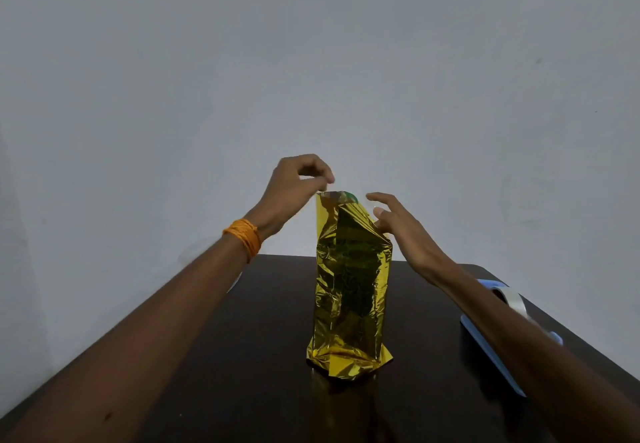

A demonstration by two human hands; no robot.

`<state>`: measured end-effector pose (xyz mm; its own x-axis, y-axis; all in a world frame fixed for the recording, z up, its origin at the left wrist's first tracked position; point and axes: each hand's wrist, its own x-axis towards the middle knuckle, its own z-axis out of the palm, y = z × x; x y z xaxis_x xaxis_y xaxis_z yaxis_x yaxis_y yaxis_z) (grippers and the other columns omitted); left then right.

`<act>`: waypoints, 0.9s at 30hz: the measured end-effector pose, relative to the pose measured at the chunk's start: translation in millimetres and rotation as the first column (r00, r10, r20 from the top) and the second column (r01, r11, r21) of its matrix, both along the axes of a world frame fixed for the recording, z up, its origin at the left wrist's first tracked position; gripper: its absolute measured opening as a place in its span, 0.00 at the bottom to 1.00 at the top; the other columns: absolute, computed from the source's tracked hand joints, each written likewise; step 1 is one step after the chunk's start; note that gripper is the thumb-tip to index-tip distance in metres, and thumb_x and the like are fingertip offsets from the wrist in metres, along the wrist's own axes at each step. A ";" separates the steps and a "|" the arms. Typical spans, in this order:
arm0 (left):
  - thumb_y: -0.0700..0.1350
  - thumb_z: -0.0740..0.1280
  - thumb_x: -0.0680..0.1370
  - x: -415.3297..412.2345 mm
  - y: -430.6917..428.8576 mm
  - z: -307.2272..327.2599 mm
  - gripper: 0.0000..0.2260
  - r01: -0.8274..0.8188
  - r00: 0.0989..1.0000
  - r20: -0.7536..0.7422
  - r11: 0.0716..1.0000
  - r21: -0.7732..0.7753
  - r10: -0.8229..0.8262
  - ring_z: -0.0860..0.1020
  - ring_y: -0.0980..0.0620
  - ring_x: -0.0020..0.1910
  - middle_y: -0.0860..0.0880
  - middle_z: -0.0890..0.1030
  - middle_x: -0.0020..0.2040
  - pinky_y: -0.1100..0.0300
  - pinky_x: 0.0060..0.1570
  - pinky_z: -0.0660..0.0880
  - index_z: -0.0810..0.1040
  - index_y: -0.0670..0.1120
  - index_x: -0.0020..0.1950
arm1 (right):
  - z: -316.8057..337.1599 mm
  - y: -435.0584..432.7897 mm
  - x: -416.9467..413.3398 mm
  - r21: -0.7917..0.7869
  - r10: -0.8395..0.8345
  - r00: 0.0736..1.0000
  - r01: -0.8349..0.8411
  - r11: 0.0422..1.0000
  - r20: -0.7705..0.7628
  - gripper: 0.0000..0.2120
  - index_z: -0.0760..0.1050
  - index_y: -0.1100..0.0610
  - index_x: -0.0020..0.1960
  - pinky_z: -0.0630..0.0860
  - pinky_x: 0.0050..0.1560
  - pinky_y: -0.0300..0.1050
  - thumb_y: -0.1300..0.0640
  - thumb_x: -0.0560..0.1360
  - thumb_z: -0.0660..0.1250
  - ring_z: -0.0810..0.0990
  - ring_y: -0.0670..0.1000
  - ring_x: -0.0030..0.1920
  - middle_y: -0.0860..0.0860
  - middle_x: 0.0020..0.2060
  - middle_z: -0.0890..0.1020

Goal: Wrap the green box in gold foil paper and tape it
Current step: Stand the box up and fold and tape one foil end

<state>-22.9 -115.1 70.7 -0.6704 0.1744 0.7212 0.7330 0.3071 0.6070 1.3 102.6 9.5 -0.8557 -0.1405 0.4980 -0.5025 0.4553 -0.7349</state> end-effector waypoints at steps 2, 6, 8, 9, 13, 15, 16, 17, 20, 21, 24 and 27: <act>0.33 0.66 0.76 -5.1 -8.3 -16.0 0.08 -0.037 0.999 0.034 0.964 0.263 0.029 0.80 0.57 0.48 0.50 0.82 0.46 0.67 0.48 0.77 0.81 0.44 0.47 | -0.4 -1.7 0.3 0.004 0.001 1.000 -0.001 1.000 -0.008 0.25 0.66 0.40 0.72 0.68 0.52 0.38 0.38 0.77 0.50 0.77 0.46 0.57 0.49 0.54 0.77; 0.38 0.68 0.78 -12.9 -18.8 -60.5 0.04 -0.138 0.970 0.235 0.928 0.346 0.057 0.80 0.53 0.52 0.50 0.82 0.50 0.55 0.53 0.80 0.80 0.45 0.50 | -1.3 -1.2 -2.4 -0.013 0.004 1.000 -0.004 1.000 -0.006 0.24 0.66 0.39 0.71 0.68 0.54 0.43 0.37 0.77 0.50 0.77 0.48 0.57 0.48 0.52 0.77; 0.39 0.68 0.79 -12.2 -15.2 -79.6 0.04 -0.074 0.942 0.332 0.946 0.314 -0.036 0.80 0.50 0.55 0.48 0.81 0.53 0.54 0.53 0.80 0.81 0.44 0.52 | -2.2 -0.5 -4.2 -0.025 0.004 1.000 -0.004 1.000 -0.008 0.24 0.67 0.38 0.70 0.69 0.57 0.46 0.37 0.77 0.50 0.78 0.49 0.57 0.49 0.52 0.78; 0.40 0.68 0.79 -11.7 -11.5 -86.2 0.04 -0.049 0.934 0.353 0.953 0.300 -0.063 0.80 0.50 0.56 0.47 0.81 0.54 0.57 0.51 0.81 0.81 0.44 0.53 | -2.8 0.0 -4.9 -0.028 0.004 1.000 -0.004 1.000 -0.008 0.23 0.67 0.38 0.70 0.69 0.59 0.47 0.37 0.77 0.51 0.78 0.49 0.57 0.50 0.51 0.78; 0.41 0.65 0.81 -8.9 3.5 -92.0 0.07 -0.008 0.923 0.371 0.959 0.282 -0.101 0.78 0.52 0.56 0.45 0.80 0.56 0.72 0.36 0.75 0.81 0.43 0.55 | -3.4 2.5 -6.9 -0.024 0.003 1.000 -0.003 1.000 -0.006 0.23 0.67 0.37 0.70 0.69 0.65 0.52 0.37 0.77 0.51 0.79 0.51 0.57 0.50 0.49 0.78; 0.43 0.65 0.81 -7.9 7.2 -88.5 0.07 0.011 0.913 0.388 0.958 0.286 -0.126 0.78 0.53 0.57 0.46 0.80 0.56 0.73 0.36 0.73 0.81 0.44 0.56 | -2.5 3.1 -5.5 -0.026 0.004 1.000 -0.004 1.000 -0.003 0.24 0.67 0.40 0.71 0.68 0.66 0.51 0.37 0.76 0.52 0.78 0.51 0.57 0.51 0.48 0.79; 0.44 0.65 0.81 -7.4 8.2 -86.7 0.07 0.021 0.912 0.389 0.961 0.276 -0.132 0.78 0.53 0.57 0.47 0.80 0.57 0.73 0.37 0.72 0.81 0.45 0.56 | -1.6 2.7 -3.8 -0.028 0.006 1.000 -0.006 1.000 0.000 0.25 0.67 0.41 0.71 0.67 0.66 0.50 0.38 0.76 0.53 0.78 0.50 0.58 0.51 0.48 0.79; 0.44 0.65 0.81 -6.6 9.3 -85.1 0.07 0.031 0.910 0.390 0.964 0.266 -0.137 0.77 0.54 0.57 0.47 0.80 0.57 0.72 0.39 0.71 0.81 0.45 0.56 | -0.5 2.2 -1.9 -0.030 0.009 1.000 -0.009 1.000 0.006 0.26 0.66 0.42 0.72 0.66 0.65 0.49 0.38 0.75 0.53 0.78 0.49 0.58 0.50 0.48 0.79; 0.45 0.65 0.81 -7.1 10.4 -81.9 0.07 0.041 0.909 0.392 0.966 0.254 -0.141 0.76 0.54 0.59 0.48 0.80 0.57 0.65 0.43 0.71 0.81 0.48 0.56 | 3.8 -0.7 1.6 -0.054 0.022 0.999 -0.020 0.998 0.040 0.29 0.65 0.44 0.73 0.66 0.64 0.48 0.38 0.73 0.57 0.77 0.46 0.58 0.51 0.51 0.80; 0.46 0.66 0.80 -7.6 10.1 -81.2 0.07 0.044 0.908 0.392 0.965 0.259 -0.146 0.76 0.53 0.60 0.48 0.80 0.58 0.64 0.44 0.71 0.80 0.49 0.57 | 5.3 -1.7 1.2 -0.062 0.025 0.999 -0.022 0.998 0.047 0.29 0.65 0.44 0.73 0.66 0.64 0.48 0.39 0.73 0.58 0.77 0.46 0.59 0.50 0.51 0.80; 0.50 0.67 0.79 -8.4 10.3 -80.8 0.11 0.049 0.902 0.402 0.961 0.271 -0.159 0.75 0.51 0.62 0.47 0.78 0.61 0.62 0.44 0.72 0.77 0.52 0.61 | 14.0 -5.2 -4.1 -0.077 0.013 0.998 -0.009 0.997 0.055 0.28 0.66 0.42 0.71 0.67 0.65 0.52 0.43 0.71 0.61 0.77 0.48 0.62 0.45 0.55 0.80; 0.49 0.67 0.79 -7.3 10.8 -83.3 0.13 0.033 0.905 0.398 0.957 0.289 -0.151 0.75 0.52 0.61 0.47 0.78 0.62 0.63 0.43 0.72 0.75 0.53 0.64 | 27.7 -10.4 -12.3 -0.001 0.003 0.997 -0.003 1.000 0.074 0.27 0.67 0.40 0.70 0.69 0.65 0.53 0.46 0.70 0.63 0.73 0.53 0.65 0.49 0.65 0.74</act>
<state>-30.2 -104.3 -12.6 -0.9069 0.0892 0.4119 0.4160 0.0325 0.9088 -11.1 92.2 37.2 -0.8896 -0.1426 0.4339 -0.4484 0.4534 -0.7703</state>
